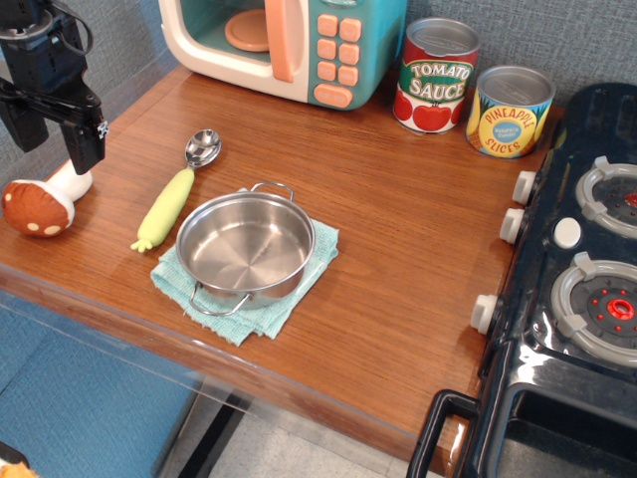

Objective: Move the silver pot closer to the cans.

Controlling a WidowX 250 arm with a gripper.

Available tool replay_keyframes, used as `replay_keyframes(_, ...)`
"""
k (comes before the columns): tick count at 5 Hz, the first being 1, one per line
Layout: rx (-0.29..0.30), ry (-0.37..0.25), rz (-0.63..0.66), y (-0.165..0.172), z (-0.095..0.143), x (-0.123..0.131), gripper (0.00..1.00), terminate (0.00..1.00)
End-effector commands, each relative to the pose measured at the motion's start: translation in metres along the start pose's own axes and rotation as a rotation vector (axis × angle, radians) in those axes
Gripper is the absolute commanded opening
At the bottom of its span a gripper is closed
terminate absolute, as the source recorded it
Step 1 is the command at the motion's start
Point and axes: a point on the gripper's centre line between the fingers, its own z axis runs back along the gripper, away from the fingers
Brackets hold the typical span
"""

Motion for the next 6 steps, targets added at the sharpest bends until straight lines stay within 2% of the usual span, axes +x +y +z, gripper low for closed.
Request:
replay_keyframes(1, 0.000, 0.000, 0.000, 0.000, 0.000, 0.000, 1.00, 0.00)
replay_keyframes(3, 0.010, -0.053, -0.064, -0.032, 0.026, 0.001, 1.00, 0.00)
replay_keyframes(4, 0.011, -0.084, -0.105, -0.062, 0.041, 0.003, 1.00, 0.00)
replay_keyframes(5, -0.026, -0.081, -0.133, -0.094, 0.037, 0.009, 1.00, 0.00)
replay_keyframes(6, -0.032, -0.040, -0.182, -0.122, 0.022, 0.018, 1.00, 0.00)
